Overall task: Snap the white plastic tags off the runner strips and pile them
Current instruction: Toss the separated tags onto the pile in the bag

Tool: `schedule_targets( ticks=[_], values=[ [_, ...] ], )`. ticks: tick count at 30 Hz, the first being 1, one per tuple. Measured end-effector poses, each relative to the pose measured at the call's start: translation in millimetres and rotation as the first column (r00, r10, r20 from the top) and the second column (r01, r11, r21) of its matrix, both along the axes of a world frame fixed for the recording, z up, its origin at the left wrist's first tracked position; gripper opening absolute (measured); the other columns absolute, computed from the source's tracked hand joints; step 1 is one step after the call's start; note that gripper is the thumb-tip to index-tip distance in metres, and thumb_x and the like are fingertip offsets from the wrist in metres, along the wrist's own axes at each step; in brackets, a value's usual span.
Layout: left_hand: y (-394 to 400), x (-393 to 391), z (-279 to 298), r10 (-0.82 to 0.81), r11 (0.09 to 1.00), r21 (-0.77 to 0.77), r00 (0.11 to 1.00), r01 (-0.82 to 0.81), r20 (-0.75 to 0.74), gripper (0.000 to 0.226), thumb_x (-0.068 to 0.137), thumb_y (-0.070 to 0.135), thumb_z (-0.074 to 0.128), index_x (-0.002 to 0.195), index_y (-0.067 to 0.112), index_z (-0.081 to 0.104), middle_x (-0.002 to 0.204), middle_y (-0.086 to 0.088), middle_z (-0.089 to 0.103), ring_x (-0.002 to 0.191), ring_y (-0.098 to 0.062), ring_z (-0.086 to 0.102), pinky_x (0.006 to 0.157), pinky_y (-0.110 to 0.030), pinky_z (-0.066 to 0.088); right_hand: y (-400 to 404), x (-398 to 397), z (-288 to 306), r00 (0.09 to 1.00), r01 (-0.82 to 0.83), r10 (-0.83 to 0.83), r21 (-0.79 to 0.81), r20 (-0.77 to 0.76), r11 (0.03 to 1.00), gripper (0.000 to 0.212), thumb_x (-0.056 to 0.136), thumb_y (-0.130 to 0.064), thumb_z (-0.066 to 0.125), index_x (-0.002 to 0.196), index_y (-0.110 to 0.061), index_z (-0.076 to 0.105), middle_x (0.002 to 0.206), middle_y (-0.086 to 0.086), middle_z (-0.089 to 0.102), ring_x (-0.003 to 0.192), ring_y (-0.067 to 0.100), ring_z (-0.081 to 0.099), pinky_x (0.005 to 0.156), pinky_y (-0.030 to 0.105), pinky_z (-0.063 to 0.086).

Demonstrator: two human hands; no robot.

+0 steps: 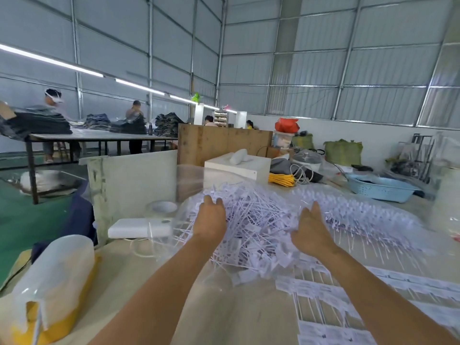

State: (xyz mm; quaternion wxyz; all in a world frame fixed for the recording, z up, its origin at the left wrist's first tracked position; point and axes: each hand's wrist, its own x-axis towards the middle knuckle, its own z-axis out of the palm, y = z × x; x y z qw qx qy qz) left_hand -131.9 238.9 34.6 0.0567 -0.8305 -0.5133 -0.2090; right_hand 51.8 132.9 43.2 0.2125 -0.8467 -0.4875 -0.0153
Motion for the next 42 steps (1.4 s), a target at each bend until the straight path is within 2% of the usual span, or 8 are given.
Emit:
schedule_targets(
  ticks=[6,13,17,21,24,29,35,42],
  values=[
    [2.6,5.7,-9.3,0.013,0.998,0.066,0.978,0.001,-0.208,0.039,0.09,0.01,0.044,0.129,0.007,0.041,0.131,-0.016,0.04,0.119,-0.03,0.039,0.096,-0.039,0.037,-13.8,11.9,-13.5,0.999,-0.014,0.014,0.005,0.048,1.0,0.064,0.096,-0.02,0.049,0.146,0.003,0.016,0.156,0.015,-0.021,0.147,0.026,-0.007,0.112,0.031,0.023],
    [-59.0,27.6,20.5,0.06,0.986,0.167,0.948,-0.007,-0.313,0.03,0.087,0.024,0.05,0.113,0.01,0.056,0.122,-0.013,0.043,0.114,-0.03,0.037,0.095,-0.042,0.033,-48.1,6.8,-14.9,0.987,-0.145,0.144,0.007,0.069,0.989,0.056,0.095,-0.024,0.053,0.143,-0.006,0.031,0.159,0.006,-0.007,0.136,0.022,0.038,0.103,0.029,0.035],
    [-128.2,61.2,20.5,-0.236,0.952,0.14,0.944,0.272,-0.229,0.032,0.085,0.023,0.053,0.113,0.007,0.057,0.12,-0.013,0.044,0.115,-0.032,0.038,0.093,-0.041,0.035,-85.7,13.6,-18.8,0.975,-0.165,0.166,-0.017,0.151,0.986,0.047,0.096,-0.024,0.05,0.138,-0.006,0.04,0.157,0.01,0.012,0.136,0.023,0.038,0.102,0.03,0.035],
    [-197.0,91.5,4.1,-0.608,0.792,-0.158,0.786,0.59,-0.114,0.025,0.087,0.024,0.055,0.106,0.009,0.063,0.105,-0.012,0.055,0.105,-0.03,0.052,0.072,-0.033,0.038,-146.7,25.8,-28.1,0.965,-0.241,0.24,0.002,0.104,0.971,0.03,0.08,-0.002,0.059,0.109,0.003,0.063,0.117,0.02,0.057,0.116,0.035,0.053,0.091,0.038,0.042],
    [-227.8,107.2,-7.9,-0.729,0.662,-0.316,0.682,0.68,-0.06,0.025,0.091,0.029,0.054,0.099,0.008,0.065,0.097,-0.013,0.063,0.095,-0.029,0.06,0.071,-0.033,0.045,-201.7,51.0,-32.9,0.978,-0.174,0.171,0.015,0.116,0.985,0.027,0.083,-0.006,0.065,0.109,-0.002,0.068,0.116,0.016,0.063,0.112,0.027,0.056,0.092,0.025,0.037],
    [-255.5,132.3,-14.3,-0.8,0.533,-0.509,0.598,0.676,-0.045,0.05,0.08,0.06,0.061,0.064,0.013,0.057,0.057,-0.002,0.047,0.057,-0.02,0.048,0.058,-0.03,0.036,-282.0,95.6,-29.4,0.989,-0.003,0.023,0.136,-0.146,0.991,0.011,0.084,-0.005,0.067,0.092,-0.003,0.074,0.092,0.015,0.072,0.083,0.024,0.066,0.076,0.027,0.047],
    [-264.6,149.1,-8.7,-0.785,0.566,-0.552,0.604,0.612,-0.136,0.035,0.078,0.04,0.071,0.091,0.007,0.065,0.091,-0.008,0.064,0.082,-0.023,0.059,0.069,-0.029,0.045,-307.4,114.6,-39.1,0.913,-0.073,0.131,0.161,-0.385,0.984,0.016,0.081,-0.004,0.071,0.097,-0.008,0.074,0.096,0.001,0.072,0.082,0.001,0.064,0.076,0.008,0.046],
    [-258.3,156.4,13.2,-0.731,0.633,-0.501,0.67,0.59,-0.134,0.025,0.083,0.021,0.063,0.065,0.01,0.049,0.06,-0.002,0.041,0.058,-0.018,0.043,0.054,-0.025,0.034,-307.8,116.7,-37.6,0.806,-0.089,0.189,0.2,-0.561,0.976,0.016,0.08,-0.01,0.073,0.095,-0.016,0.073,0.09,-0.002,0.074,0.081,0.008,0.068,0.075,0.018,0.052]
  ],
)
